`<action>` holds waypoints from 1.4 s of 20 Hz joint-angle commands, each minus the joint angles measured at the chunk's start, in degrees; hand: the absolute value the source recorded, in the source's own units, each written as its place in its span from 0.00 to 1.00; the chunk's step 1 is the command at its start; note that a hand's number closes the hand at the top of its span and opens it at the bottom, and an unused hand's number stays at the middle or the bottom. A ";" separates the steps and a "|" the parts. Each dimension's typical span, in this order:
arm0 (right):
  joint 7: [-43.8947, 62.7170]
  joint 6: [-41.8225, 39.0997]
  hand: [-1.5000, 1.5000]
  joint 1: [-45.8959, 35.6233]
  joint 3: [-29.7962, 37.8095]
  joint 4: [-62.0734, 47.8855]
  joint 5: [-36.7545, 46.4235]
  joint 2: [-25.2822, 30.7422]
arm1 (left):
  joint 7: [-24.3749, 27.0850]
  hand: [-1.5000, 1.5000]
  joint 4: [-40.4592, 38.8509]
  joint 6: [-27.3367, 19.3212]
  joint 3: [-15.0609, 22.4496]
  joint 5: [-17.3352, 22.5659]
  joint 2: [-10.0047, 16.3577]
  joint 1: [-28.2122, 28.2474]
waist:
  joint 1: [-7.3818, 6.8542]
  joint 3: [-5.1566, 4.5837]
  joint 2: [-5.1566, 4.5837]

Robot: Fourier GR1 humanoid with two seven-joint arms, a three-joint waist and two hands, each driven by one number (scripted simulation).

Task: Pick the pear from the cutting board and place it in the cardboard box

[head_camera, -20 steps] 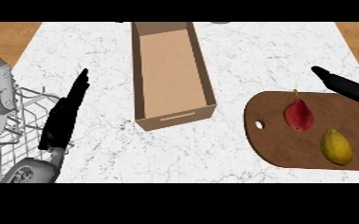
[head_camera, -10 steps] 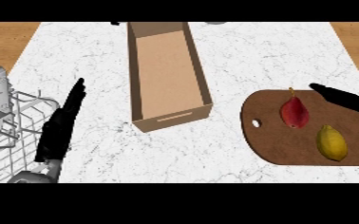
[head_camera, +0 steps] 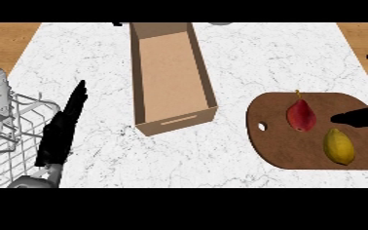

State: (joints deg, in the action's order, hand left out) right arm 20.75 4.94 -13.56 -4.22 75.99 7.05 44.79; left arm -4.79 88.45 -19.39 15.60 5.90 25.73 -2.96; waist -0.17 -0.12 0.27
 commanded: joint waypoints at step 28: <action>29.30 -17.03 0.00 -3.12 -5.02 7.33 12.48 -14.91 | 1.48 0.50 1.45 8.09 -8.70 -4.87 -2.56 5.57 | -0.02 0.10 -0.20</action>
State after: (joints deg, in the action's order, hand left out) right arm 48.42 -13.29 -17.92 -8.47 80.68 16.90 33.22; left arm -5.04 89.89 -13.83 10.54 0.56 20.71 -0.23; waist 0.00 0.03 0.05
